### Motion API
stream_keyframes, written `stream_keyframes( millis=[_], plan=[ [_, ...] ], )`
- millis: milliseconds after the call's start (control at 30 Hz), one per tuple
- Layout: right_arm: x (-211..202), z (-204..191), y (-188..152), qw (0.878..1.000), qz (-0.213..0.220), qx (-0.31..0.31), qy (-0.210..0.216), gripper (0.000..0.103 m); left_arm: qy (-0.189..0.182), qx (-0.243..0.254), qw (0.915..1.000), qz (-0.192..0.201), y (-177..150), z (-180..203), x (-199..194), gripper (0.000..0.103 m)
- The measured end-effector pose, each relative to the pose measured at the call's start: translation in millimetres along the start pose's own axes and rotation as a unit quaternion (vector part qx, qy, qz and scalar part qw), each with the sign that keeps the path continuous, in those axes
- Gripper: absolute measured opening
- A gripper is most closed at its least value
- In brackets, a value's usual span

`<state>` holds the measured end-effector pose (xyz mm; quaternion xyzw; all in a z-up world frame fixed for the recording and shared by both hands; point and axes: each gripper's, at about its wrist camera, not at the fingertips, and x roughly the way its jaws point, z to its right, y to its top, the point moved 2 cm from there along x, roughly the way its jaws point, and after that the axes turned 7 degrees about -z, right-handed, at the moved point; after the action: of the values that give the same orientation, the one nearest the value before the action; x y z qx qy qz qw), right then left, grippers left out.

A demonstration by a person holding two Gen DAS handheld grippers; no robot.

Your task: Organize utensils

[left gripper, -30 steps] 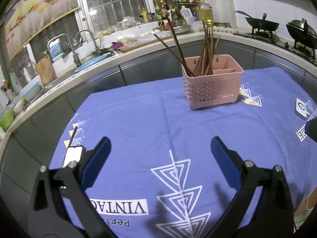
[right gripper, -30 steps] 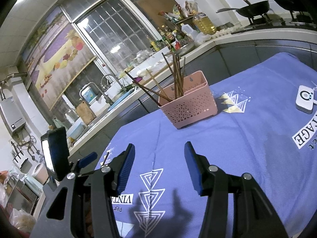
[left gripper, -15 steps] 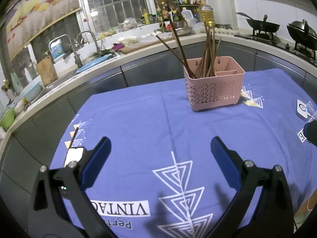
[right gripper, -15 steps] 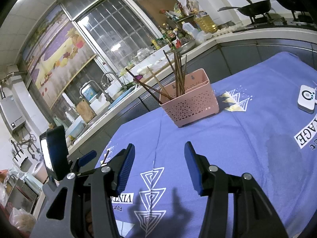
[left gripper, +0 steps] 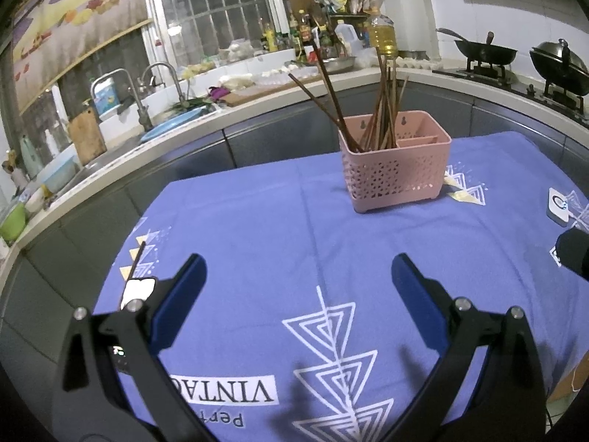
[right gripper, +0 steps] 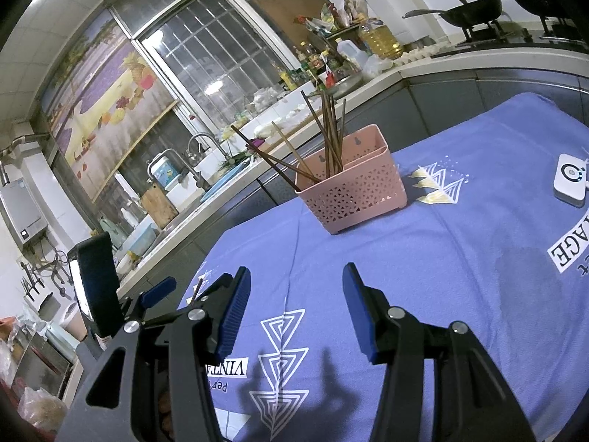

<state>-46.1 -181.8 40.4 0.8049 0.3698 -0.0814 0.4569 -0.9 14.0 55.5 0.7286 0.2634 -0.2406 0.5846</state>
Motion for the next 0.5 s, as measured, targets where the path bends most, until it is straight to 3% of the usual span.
stream_keyframes(
  millis=[500],
  plan=[
    [5.2,-2.2,-4.8,1.000,-0.002,0.000,-0.001,0.053,-0.013,-0.003,0.9999,0.006,-3.0,4.1,-4.2,0.097]
  ],
)
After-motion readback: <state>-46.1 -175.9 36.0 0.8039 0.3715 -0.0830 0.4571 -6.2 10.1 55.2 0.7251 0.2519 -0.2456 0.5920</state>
